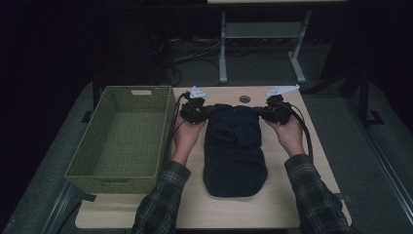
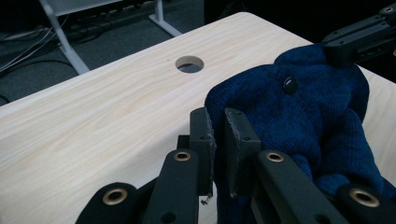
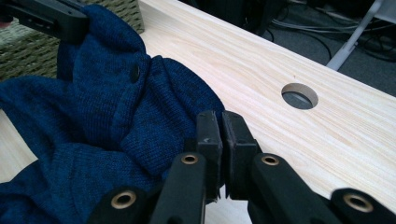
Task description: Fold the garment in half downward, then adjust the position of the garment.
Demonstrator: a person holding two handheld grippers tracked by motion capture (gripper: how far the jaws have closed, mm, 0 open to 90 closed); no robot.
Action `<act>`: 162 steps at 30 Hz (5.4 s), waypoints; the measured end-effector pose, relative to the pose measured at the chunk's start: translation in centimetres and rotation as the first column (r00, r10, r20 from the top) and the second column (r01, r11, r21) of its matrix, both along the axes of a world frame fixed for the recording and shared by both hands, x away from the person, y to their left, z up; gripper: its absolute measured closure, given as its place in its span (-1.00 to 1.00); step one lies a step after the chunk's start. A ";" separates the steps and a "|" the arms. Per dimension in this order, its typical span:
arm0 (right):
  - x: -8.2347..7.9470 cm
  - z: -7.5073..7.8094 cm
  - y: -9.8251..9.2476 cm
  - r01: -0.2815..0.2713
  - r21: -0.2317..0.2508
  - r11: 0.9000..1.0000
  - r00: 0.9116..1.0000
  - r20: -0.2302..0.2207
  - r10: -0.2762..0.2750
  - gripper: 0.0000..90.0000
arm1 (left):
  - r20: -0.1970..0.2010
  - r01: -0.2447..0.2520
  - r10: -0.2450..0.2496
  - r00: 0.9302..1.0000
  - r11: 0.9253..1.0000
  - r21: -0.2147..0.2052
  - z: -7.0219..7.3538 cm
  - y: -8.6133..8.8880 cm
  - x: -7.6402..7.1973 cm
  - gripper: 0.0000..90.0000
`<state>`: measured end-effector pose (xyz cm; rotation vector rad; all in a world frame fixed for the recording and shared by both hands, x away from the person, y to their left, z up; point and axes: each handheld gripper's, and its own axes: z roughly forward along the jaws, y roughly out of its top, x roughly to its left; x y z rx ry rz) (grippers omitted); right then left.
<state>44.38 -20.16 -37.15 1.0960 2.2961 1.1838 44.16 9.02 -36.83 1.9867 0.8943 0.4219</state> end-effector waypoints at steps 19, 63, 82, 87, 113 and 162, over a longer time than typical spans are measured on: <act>-4.8 -0.5 0.2 -0.047 -0.016 0.999 0.999 0.024 0.047 0.92 | -0.005 0.044 -0.044 0.999 0.998 0.039 -0.5 0.5 -4.1 0.82; -15.3 -5.8 0.2 -0.154 0.000 0.988 0.986 -0.070 0.154 0.82 | -0.124 0.233 -0.223 0.967 0.969 0.077 -6.1 1.6 -13.6 0.78; -15.2 -1.3 -1.4 -0.151 0.094 0.984 0.988 0.033 0.149 0.63 | -0.004 0.231 -0.231 0.973 0.973 -0.022 -0.8 2.2 -13.4 0.51; -13.9 -1.0 -1.4 -0.137 0.077 0.988 0.990 0.027 0.135 0.94 | -0.009 0.206 -0.206 0.979 0.978 -0.028 -0.9 2.0 -11.8 0.84; -17.1 -5.5 -0.4 -0.174 0.051 0.983 0.980 -0.085 0.178 1.00 | -0.131 0.107 -0.103 0.986 0.994 0.025 -6.5 0.3 -7.5 1.00; -16.7 -6.4 -0.9 -0.086 0.061 0.994 0.995 -0.042 0.088 1.00 | -0.149 0.200 -0.201 0.968 0.979 -0.020 -5.3 0.2 -10.5 1.00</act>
